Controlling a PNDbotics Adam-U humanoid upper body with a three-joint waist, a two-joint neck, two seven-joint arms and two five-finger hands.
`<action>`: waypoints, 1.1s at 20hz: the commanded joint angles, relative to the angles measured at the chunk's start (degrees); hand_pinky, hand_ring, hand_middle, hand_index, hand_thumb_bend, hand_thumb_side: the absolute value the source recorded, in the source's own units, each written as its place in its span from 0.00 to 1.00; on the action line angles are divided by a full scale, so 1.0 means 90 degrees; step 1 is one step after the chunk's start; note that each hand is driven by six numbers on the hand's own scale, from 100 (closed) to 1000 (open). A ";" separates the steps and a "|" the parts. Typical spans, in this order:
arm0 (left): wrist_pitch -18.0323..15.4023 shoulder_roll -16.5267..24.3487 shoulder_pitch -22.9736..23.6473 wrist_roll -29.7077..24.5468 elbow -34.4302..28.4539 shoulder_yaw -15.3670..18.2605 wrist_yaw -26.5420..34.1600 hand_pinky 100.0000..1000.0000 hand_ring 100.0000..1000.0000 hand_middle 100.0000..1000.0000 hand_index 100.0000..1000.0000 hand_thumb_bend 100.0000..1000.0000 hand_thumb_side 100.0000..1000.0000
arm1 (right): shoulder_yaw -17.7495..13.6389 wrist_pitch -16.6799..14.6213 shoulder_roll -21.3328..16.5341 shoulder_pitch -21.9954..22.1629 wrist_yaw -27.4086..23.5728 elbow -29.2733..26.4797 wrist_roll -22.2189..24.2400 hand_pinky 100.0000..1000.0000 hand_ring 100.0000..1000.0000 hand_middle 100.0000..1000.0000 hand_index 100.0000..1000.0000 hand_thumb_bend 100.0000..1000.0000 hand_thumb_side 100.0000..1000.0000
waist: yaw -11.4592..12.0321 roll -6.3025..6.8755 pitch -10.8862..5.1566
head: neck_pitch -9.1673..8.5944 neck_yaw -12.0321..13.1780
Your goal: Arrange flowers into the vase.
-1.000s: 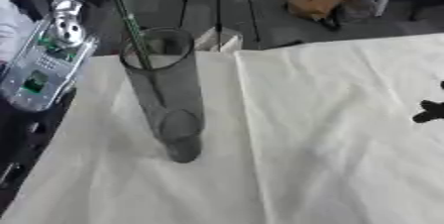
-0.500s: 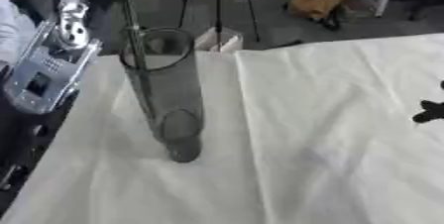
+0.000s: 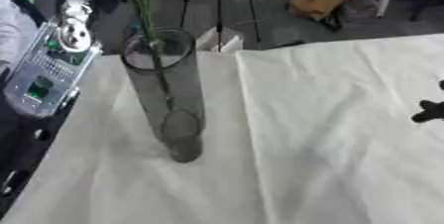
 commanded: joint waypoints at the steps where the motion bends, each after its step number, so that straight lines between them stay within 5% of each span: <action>1: -0.0014 0.0322 -0.0037 0.0073 -0.0246 -0.0058 -0.0256 0.16 0.33 0.40 0.55 0.00 0.88 | -0.0062 0.0011 -0.0044 -0.0040 0.0013 -0.0121 -0.0008 0.78 0.48 0.41 0.76 0.00 0.94 | 0.0024 -0.0046 -0.0152 | -0.0025 -0.0027; 12: 0.0261 0.0536 0.0233 -0.0089 -0.0513 -0.0114 -0.0487 0.19 0.36 0.44 0.61 0.00 0.92 | -0.0064 0.0011 -0.0049 -0.0041 0.0009 -0.0121 -0.0003 0.79 0.48 0.41 0.76 0.00 0.94 | 0.0095 -0.0053 -0.0163 | -0.0027 -0.0067; 22: 0.0341 0.0651 0.0333 -0.0559 -0.0580 -0.0127 -0.0596 0.40 0.55 0.58 0.76 0.00 1.00 | -0.0067 0.0010 -0.0049 -0.0037 0.0008 -0.0121 -0.0001 0.79 0.48 0.41 0.76 0.00 0.94 | 0.0097 -0.0050 -0.0168 | -0.0048 -0.0083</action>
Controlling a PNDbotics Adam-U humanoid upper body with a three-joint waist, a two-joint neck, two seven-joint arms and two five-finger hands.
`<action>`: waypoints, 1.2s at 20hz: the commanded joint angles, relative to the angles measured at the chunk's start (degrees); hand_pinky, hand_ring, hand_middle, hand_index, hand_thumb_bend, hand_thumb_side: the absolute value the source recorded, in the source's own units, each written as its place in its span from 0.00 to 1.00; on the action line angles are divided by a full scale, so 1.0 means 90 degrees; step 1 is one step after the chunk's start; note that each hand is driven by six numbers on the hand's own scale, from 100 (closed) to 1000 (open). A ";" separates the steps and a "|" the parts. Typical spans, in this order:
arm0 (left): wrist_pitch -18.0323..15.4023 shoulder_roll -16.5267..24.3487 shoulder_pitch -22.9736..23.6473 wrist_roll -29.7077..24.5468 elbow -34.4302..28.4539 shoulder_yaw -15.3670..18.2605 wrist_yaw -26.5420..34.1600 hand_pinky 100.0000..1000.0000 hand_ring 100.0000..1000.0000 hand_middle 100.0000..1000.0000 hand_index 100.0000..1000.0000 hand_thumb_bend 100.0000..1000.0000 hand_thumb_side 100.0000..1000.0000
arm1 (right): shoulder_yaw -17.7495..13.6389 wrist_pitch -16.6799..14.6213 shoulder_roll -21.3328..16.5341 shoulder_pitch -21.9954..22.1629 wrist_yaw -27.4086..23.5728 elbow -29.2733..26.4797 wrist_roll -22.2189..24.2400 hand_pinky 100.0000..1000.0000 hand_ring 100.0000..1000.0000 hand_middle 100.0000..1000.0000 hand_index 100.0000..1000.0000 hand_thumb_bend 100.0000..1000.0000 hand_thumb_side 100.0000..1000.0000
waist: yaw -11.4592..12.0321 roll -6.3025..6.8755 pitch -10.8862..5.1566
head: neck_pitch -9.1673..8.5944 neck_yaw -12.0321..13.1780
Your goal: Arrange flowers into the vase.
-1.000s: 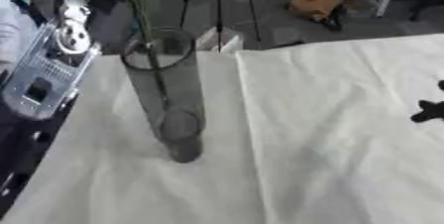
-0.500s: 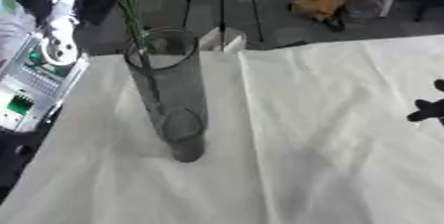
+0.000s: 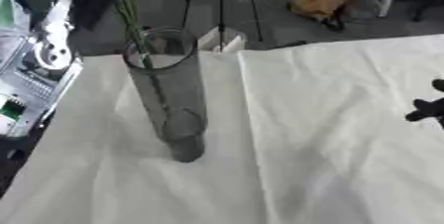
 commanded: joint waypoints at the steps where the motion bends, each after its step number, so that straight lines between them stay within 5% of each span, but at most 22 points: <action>1: 0.0017 0.0229 -0.0063 -0.0152 -0.0146 0.0011 -0.0077 0.42 0.56 0.60 0.78 0.00 1.00 | -0.0065 0.0007 -0.0049 -0.0038 0.0007 -0.0121 -0.0002 0.79 0.48 0.41 0.76 0.00 0.94 | 0.0010 -0.0049 -0.0169 | -0.0051 -0.0015; 24: 0.0055 0.0514 0.0092 -0.1780 -0.0220 0.0078 -0.0846 0.58 0.71 0.73 0.92 0.00 1.00 | -0.0074 0.0025 -0.0048 -0.0019 0.0005 -0.0121 -0.0004 0.79 0.48 0.41 0.76 0.00 0.93 | 0.0025 -0.0016 -0.0189 | -0.0069 -0.0063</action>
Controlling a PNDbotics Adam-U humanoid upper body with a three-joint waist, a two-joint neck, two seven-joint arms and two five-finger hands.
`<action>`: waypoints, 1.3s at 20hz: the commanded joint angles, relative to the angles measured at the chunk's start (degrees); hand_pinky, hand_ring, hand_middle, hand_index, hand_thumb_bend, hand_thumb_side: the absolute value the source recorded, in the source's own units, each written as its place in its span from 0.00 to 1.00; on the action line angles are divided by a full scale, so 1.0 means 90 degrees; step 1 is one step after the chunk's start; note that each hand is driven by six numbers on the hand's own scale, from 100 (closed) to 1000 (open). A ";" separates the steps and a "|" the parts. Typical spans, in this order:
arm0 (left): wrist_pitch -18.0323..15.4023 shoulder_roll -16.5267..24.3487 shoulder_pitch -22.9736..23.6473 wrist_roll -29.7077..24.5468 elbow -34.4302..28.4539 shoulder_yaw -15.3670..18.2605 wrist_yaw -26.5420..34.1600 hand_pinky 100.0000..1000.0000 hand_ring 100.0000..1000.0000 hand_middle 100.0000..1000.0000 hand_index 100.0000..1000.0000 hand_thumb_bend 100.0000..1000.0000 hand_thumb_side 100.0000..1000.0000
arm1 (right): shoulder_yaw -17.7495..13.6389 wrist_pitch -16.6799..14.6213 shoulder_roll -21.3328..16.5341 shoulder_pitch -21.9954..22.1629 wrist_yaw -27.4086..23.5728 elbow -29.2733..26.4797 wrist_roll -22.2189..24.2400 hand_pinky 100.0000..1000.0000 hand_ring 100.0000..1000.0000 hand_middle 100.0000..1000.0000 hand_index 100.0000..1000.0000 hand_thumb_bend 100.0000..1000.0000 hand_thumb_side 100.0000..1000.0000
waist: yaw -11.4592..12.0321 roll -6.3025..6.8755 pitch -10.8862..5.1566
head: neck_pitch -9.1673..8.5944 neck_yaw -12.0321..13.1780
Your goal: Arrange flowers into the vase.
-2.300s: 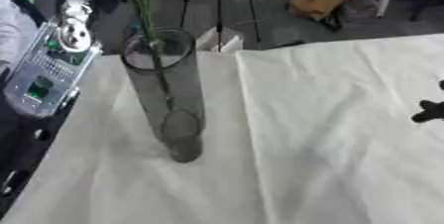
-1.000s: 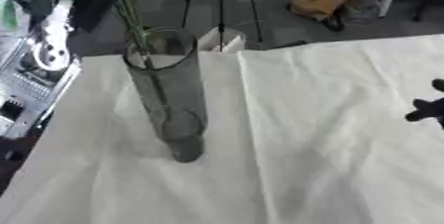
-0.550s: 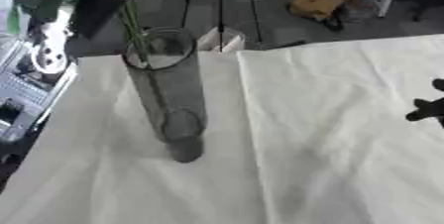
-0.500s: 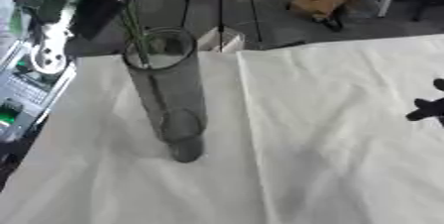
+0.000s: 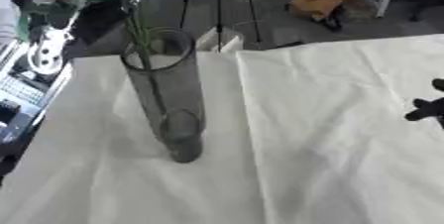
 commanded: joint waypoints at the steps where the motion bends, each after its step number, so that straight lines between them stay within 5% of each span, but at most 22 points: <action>1: 0.0022 0.0301 -0.0043 -0.0048 -0.0193 0.0100 -0.0043 0.58 0.71 0.74 0.93 0.00 1.00 | -0.0041 0.0014 -0.0049 -0.0025 0.0005 -0.0121 0.0006 0.79 0.48 0.41 0.76 0.00 0.93 | 0.0022 -0.0017 -0.0188 | -0.0064 -0.0026; 11: 0.0019 0.0622 0.0155 -0.0343 -0.0409 0.0025 -0.0208 0.67 0.77 0.79 0.99 0.00 1.00 | -0.0039 0.0003 -0.0061 -0.0027 0.0010 -0.0121 0.0013 0.79 0.48 0.41 0.76 0.00 0.94 | 0.0052 -0.0031 -0.0179 | -0.0075 -0.0038; 18: -0.0251 0.0715 0.0149 -0.1385 -0.0425 0.0098 -0.0575 0.75 0.81 0.83 1.00 0.00 1.00 | -0.0039 0.0008 -0.0061 -0.0020 0.0011 -0.0121 0.0018 0.79 0.47 0.41 0.76 0.00 0.94 | 0.0055 -0.0031 -0.0184 | -0.0086 -0.0039; 26: -0.0440 0.0630 0.0058 -0.1308 -0.0431 0.0099 -0.0347 0.76 0.82 0.84 1.00 0.00 1.00 | -0.0037 0.0012 -0.0056 -0.0016 0.0017 -0.0121 0.0025 0.79 0.47 0.41 0.76 0.00 0.94 | 0.0015 -0.0020 -0.0182 | -0.0111 -0.0021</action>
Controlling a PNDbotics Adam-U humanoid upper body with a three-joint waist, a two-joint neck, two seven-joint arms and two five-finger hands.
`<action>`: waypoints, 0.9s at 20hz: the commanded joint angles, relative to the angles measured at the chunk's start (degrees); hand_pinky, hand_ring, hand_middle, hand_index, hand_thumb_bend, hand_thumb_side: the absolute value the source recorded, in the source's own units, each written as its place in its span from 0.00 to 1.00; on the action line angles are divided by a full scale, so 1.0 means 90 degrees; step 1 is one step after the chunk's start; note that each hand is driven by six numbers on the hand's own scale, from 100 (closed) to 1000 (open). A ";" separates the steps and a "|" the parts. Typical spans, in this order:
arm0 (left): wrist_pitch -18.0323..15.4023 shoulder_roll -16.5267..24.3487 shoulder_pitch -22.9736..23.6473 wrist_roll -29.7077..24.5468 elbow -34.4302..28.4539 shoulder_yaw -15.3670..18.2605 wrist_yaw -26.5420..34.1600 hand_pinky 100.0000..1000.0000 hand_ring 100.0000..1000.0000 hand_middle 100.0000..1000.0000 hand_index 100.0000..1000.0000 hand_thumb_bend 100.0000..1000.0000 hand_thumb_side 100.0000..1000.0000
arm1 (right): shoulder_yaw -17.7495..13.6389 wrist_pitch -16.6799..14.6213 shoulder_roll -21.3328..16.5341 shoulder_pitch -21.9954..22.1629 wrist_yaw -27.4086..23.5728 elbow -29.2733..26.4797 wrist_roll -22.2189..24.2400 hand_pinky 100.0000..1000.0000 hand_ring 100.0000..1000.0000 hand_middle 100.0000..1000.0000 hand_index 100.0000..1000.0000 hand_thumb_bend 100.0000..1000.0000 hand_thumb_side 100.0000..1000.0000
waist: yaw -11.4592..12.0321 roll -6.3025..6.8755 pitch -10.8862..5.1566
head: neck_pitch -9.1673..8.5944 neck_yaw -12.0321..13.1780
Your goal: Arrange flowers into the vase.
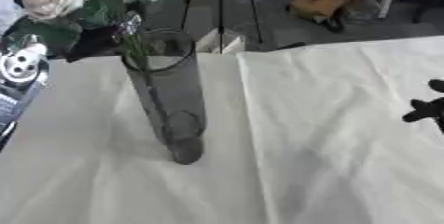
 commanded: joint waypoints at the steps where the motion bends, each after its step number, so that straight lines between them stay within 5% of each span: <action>1: -0.0113 0.0147 -0.0170 -0.0043 -0.0076 0.0090 0.0029 0.76 0.82 0.84 1.00 0.00 1.00 | -0.0036 0.0000 -0.0057 -0.0016 0.0016 -0.0121 0.0012 0.79 0.47 0.41 0.76 0.00 0.94 | -0.0006 -0.0017 -0.0184 | -0.0068 0.0000; 9: -0.0419 0.0173 -0.0181 -0.0825 -0.0027 0.0088 -0.0231 0.82 0.86 0.89 1.00 0.01 1.00 | -0.0040 0.0004 -0.0062 -0.0007 0.0006 -0.0121 0.0015 0.79 0.47 0.41 0.76 0.00 0.94 | -0.0018 0.0004 -0.0204 | -0.0072 -0.0003; 13: -0.0602 0.0163 -0.0201 -0.1272 -0.0014 0.0148 -0.0211 0.82 0.87 0.90 1.00 0.07 1.00 | -0.0042 0.0006 -0.0062 -0.0005 0.0001 -0.0121 0.0013 0.79 0.47 0.41 0.76 0.00 0.94 | -0.0023 0.0009 -0.0210 | -0.0076 0.0005; 14: -0.0635 0.0158 -0.0204 -0.1337 -0.0012 0.0157 -0.0192 0.83 0.88 0.92 1.00 0.19 1.00 | -0.0042 0.0007 -0.0061 -0.0002 0.0001 -0.0121 0.0015 0.79 0.47 0.41 0.76 0.00 0.94 | -0.0026 0.0010 -0.0210 | -0.0075 0.0005; 18: -0.0715 0.0154 -0.0216 -0.1458 -0.0015 0.0215 -0.0112 0.84 0.88 0.92 1.00 0.27 1.00 | -0.0042 0.0012 -0.0061 0.0006 0.0004 -0.0121 0.0019 0.79 0.47 0.41 0.76 0.00 0.94 | -0.0017 0.0010 -0.0209 | -0.0069 0.0008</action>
